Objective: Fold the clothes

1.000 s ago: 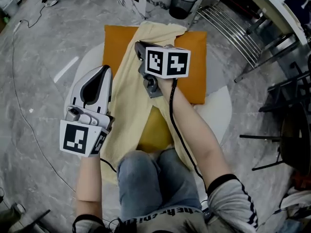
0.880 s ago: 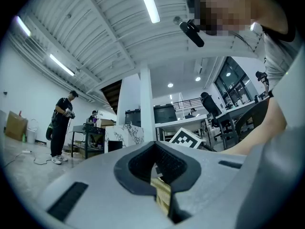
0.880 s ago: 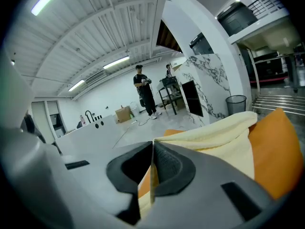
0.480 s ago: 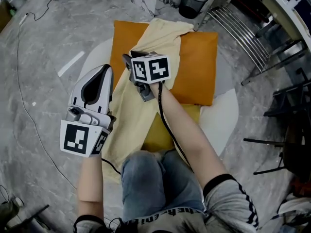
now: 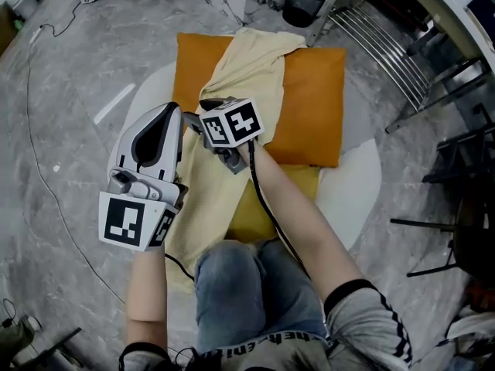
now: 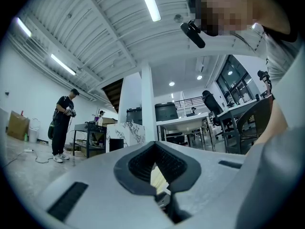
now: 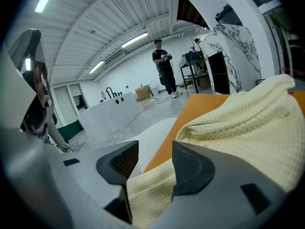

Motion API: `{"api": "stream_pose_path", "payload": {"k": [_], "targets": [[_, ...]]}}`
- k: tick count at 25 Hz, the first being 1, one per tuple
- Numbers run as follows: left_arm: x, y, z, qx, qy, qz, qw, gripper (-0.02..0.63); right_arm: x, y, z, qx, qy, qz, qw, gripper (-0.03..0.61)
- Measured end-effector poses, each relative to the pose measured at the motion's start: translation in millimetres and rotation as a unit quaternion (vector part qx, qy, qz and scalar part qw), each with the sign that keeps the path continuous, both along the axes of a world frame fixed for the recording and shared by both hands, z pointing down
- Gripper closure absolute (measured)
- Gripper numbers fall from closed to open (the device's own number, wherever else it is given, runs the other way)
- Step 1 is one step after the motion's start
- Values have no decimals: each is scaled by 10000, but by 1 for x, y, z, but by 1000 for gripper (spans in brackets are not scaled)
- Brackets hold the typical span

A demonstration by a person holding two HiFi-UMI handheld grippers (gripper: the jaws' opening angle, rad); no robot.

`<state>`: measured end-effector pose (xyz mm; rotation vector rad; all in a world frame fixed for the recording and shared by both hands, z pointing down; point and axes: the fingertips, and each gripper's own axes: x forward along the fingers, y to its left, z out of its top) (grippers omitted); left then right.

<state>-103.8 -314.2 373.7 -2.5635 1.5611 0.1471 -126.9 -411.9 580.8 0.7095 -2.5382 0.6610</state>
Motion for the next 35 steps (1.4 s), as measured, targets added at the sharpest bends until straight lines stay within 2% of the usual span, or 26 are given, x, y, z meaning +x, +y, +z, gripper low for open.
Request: {"api": "stream_pose_path", "payload": {"k": [4,7,13,17,19,23,29,32,35], "targets": [[-4,0,2,-5,18,-17,10000,611,10,-6,-15,93,-323,301,9990,382],[-4,-1,3,13,72,-16,10000,611,33,-23,-38,243,-561,649,9960,382],[8,-6,7,60,97,155,9998,611,122,-82,-78,684,-463,1665,9826,406],[19,-16,10,53,91,286,9995,611,177,-116,-86,710,-311,2288,9704,432],[21,-23,13,27,112,317,9994,611,199,-130,-83,602,-222,2595,9636,440],[22,-37,20,-57,106,290,9995,611,231,-158,-72,190,-354,3167,9477,440],[25,-56,20,-139,62,181,9997,611,257,-192,-52,-402,-525,3697,9268,440],[27,-63,18,-140,18,105,9998,611,259,-208,-42,-638,-594,3777,9218,440],[25,-67,17,-158,6,7,9999,611,257,-217,-30,-784,-446,3779,9214,441]]}}
